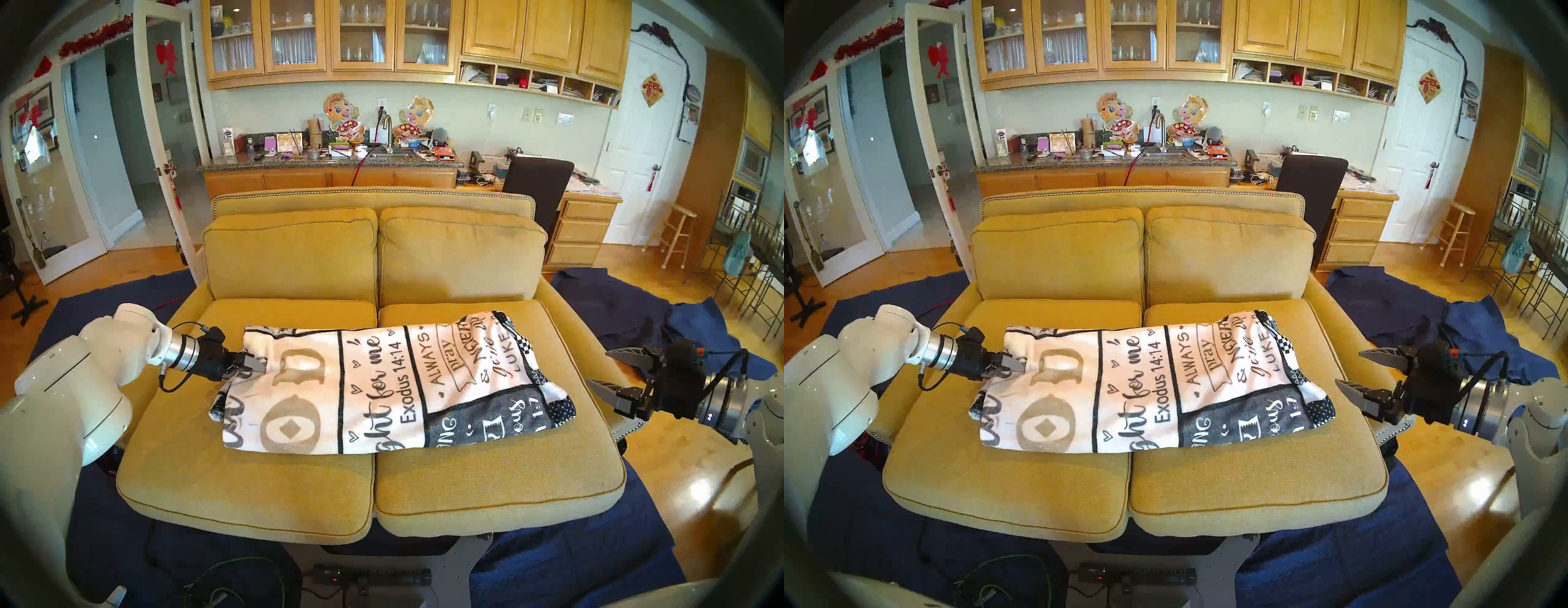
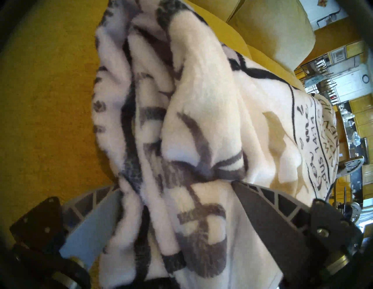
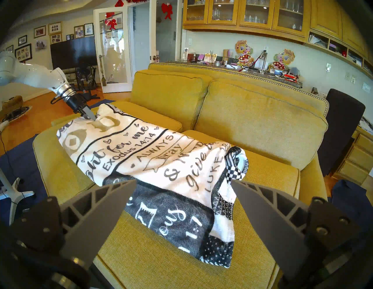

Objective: Fold the blanket in half twice

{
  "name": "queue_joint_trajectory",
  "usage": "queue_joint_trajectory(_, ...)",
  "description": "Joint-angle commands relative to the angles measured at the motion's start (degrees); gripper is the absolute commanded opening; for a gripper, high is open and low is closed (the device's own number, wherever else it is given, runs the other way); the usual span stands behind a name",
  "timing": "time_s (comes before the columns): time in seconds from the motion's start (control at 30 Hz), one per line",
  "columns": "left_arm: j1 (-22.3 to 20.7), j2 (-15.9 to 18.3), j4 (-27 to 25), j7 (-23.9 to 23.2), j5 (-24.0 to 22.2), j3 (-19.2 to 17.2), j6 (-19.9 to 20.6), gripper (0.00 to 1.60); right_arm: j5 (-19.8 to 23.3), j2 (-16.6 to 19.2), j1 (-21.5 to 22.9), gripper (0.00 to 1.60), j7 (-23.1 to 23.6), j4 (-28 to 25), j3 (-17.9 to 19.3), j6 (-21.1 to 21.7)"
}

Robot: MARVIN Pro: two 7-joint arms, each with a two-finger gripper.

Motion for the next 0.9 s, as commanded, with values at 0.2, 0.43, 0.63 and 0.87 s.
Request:
queue_joint_trajectory(0.2,-0.94,0.27,0.05,-3.6,-1.78,-1.4,4.64,1.6,0.19,0.05,0.47,1.6,0.07,-0.59,1.38,-0.15)
queue_joint_trajectory(0.43,-0.38,0.33,-0.34,-0.79,-3.44,-2.76,6.94,1.6,0.19,0.06,0.47,1.6,0.07,-0.58,1.37,-0.15)
queue_joint_trajectory(0.63,0.06,0.3,-0.85,1.24,-4.75,-3.85,8.61,0.83,0.19,0.06,0.48,1.6,0.07,-0.58,1.37,-0.15)
queue_joint_trajectory(0.87,0.85,0.75,-2.2,2.33,-5.9,-4.58,10.05,0.64,0.19,0.06,0.48,1.6,0.07,-0.58,1.37,-0.15)
